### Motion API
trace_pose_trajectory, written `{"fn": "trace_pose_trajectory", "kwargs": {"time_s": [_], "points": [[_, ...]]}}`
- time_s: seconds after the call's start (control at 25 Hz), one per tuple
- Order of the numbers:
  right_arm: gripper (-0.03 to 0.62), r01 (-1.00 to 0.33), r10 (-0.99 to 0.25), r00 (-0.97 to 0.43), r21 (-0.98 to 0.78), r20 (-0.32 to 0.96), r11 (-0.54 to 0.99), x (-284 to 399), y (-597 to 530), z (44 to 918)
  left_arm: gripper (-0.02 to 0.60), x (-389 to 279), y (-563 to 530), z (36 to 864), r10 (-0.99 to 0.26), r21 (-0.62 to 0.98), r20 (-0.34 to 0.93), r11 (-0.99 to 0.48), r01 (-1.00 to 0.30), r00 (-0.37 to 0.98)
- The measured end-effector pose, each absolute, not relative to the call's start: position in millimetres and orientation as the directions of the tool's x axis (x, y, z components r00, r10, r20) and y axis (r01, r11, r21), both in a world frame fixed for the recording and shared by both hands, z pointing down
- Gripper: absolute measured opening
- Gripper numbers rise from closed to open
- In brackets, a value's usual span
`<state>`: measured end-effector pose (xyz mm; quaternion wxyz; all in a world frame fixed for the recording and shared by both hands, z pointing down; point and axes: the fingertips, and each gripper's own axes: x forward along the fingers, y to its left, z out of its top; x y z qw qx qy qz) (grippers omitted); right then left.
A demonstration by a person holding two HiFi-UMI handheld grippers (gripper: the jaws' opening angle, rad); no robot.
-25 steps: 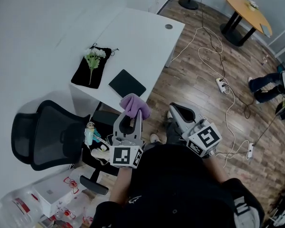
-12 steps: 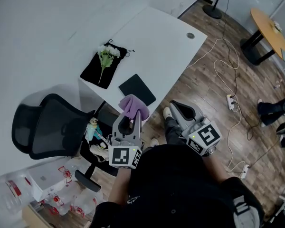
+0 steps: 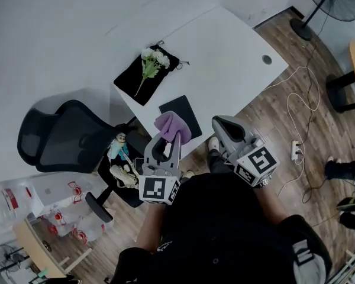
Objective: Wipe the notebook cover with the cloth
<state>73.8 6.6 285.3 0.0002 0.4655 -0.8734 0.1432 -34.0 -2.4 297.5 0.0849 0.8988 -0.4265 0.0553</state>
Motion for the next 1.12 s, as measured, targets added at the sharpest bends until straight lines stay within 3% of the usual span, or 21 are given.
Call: {"fn": "trace_pose_trajectory", "kwargs": {"time_s": [0.48,1.12], "points": [[0.005,-0.672,-0.664,-0.734,-0.299,0.143,0.678,96,-53,302,0.084,-20,-39,328,-0.864,0.11,0.251,-0.422,-0.9,0.436],[0.005,-0.591,-0.559,-0.805,-0.359,0.2,0.722,100,-107,339,0.083,-10,-94,404,-0.826,0.111,0.414,-0.371,-0.922,0.382]]}}
